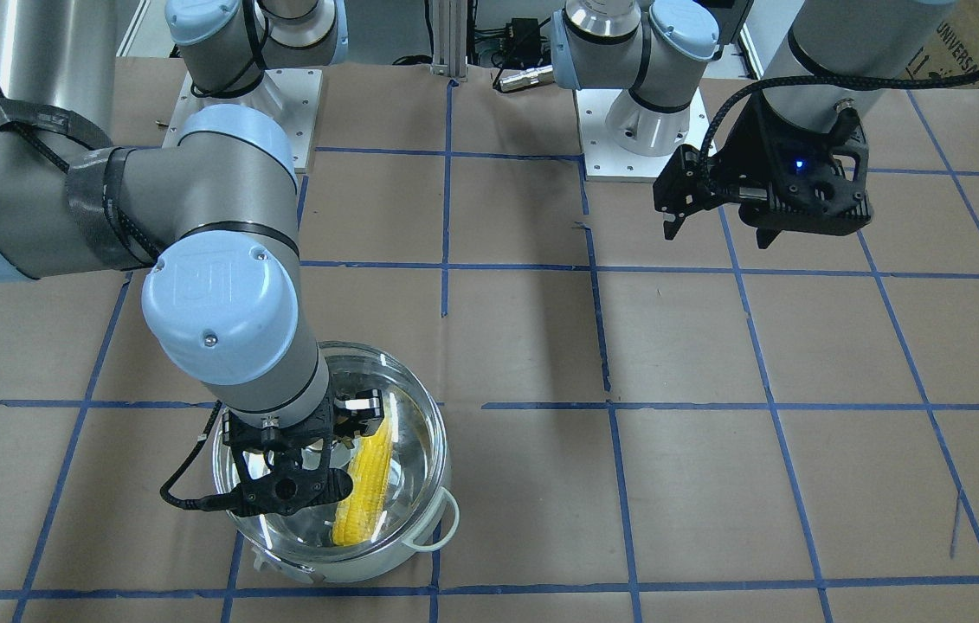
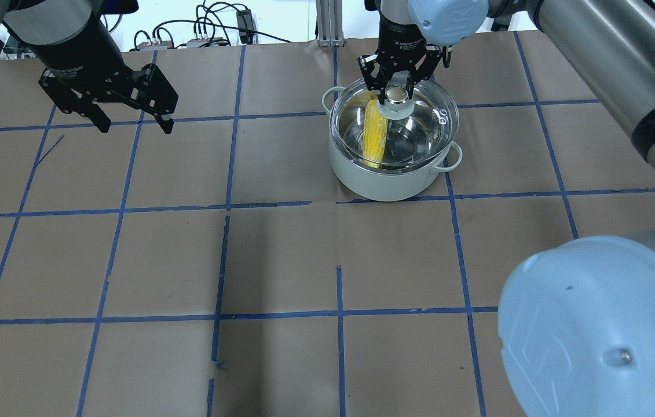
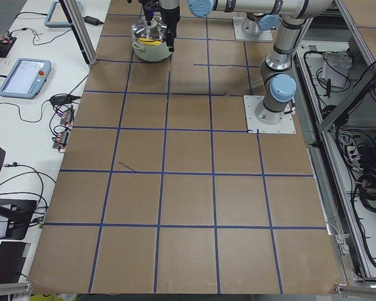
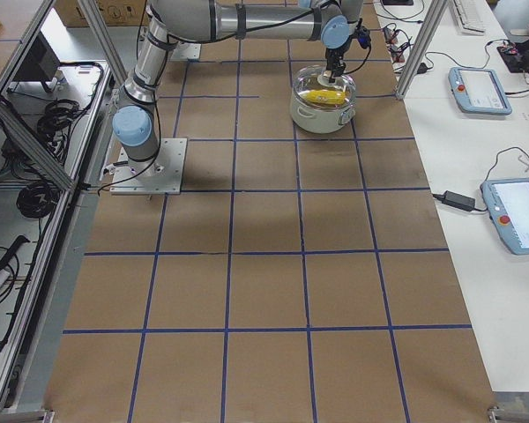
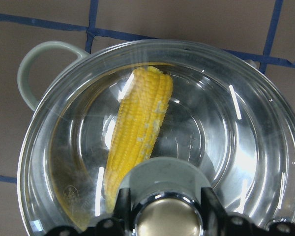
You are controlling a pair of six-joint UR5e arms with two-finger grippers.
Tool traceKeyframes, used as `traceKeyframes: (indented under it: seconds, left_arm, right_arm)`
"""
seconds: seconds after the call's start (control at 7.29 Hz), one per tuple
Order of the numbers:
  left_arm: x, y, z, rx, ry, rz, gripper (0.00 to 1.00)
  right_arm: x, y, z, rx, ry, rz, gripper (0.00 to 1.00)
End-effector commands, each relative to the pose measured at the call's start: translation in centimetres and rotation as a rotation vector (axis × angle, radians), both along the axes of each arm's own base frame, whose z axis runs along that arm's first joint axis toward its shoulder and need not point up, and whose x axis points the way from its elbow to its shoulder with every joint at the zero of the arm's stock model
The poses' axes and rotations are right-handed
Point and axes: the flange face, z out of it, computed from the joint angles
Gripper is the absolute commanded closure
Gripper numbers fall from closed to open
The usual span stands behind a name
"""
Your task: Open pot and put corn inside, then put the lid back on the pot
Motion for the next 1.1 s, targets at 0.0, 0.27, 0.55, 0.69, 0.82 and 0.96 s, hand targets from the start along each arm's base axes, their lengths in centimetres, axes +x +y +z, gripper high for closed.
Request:
traceKeyframes:
  seconds: [0.0,0.27,0.55,0.69,0.82,0.96]
  left_arm:
    - [-0.01,0.0,-0.08,0.002,0.001,0.0,0.0]
    - [0.01,0.0,-0.08,0.002,-0.001,0.0,0.0]
    - [0.01,-0.06,-0.08,0.002,-0.001,0.0,0.0]
    - [0.01,-0.05,-0.16,0.003,-0.001,0.0,0.0]
    - [0.01,-0.05,-0.16,0.003,-0.001,0.0,0.0]
    - [0.01,-0.06,-0.08,0.002,-0.001,0.0,0.0]
  right_arm:
    - [0.08,-0.07,0.1,-0.002,-0.006,-0.001,0.67]
    - [0.19,-0.07,-0.02,-0.009,-0.008,0.001,0.66]
    - [0.19,-0.09,0.0,-0.01,-0.008,0.001,0.66]
    - [0.19,-0.09,-0.07,-0.007,-0.018,-0.001,0.64]
    - [0.31,-0.04,-0.07,-0.006,-0.02,-0.001,0.63]
    - [0.31,-0.04,-0.07,-0.006,-0.02,-0.001,0.61]
